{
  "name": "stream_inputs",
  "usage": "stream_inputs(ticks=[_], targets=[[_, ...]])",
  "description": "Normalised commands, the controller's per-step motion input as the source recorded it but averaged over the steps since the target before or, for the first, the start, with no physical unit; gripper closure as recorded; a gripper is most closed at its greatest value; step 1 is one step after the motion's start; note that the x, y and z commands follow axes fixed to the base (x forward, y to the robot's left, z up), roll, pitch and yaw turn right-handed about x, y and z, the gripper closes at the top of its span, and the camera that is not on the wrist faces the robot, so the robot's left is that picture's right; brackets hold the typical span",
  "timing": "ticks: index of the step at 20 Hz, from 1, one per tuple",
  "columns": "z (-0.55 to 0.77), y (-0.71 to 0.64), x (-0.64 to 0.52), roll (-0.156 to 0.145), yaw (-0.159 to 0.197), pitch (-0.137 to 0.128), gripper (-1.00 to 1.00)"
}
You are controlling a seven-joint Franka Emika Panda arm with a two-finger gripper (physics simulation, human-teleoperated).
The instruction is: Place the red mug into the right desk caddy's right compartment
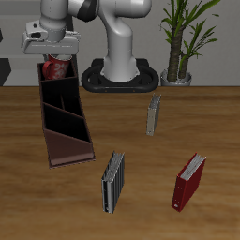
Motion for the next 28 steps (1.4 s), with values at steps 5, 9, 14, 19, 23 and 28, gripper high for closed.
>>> stream_inputs(ticks=[5, 9, 14, 19, 23, 28], targets=[[-0.30, -0.17, 0.08, -0.078, 0.094, 0.107, 1.00], [-0.35, -0.22, 0.07, -0.098, 0.034, 0.122, 1.00], [-0.17, 0.03, 0.00, -0.020, 0.001, 0.060, -1.00], [-0.01, 0.10, 0.01, 0.005, 0.006, 0.026, -1.00], [0.04, 0.08, -0.01, 0.003, -0.006, 0.013, -1.00], [0.41, 0.29, -0.17, 0.071, -0.083, -0.049, -1.00]])
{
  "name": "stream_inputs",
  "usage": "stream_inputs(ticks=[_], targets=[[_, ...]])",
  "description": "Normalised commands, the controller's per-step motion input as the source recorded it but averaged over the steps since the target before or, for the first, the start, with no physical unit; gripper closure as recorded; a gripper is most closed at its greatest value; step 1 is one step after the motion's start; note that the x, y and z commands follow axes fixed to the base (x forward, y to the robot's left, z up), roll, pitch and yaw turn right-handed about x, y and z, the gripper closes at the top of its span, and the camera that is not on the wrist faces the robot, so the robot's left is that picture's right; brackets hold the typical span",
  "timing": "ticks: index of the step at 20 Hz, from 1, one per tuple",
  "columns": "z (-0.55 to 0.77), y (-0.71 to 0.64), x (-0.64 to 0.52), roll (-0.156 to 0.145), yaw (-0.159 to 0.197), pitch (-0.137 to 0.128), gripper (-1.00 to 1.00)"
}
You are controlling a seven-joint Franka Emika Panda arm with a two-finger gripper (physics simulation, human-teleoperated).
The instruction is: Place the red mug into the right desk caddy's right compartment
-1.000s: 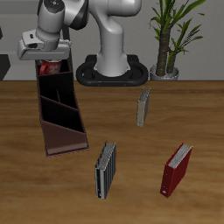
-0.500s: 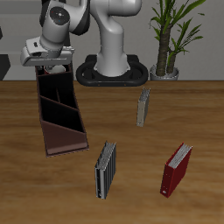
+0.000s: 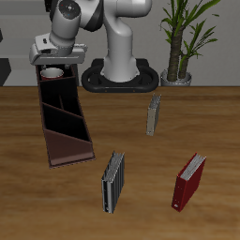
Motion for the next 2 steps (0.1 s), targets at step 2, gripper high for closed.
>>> stream_inputs(ticks=[2], targets=[[0.45, 0.22, -0.15, 0.084, -0.064, -0.074, -1.00]])
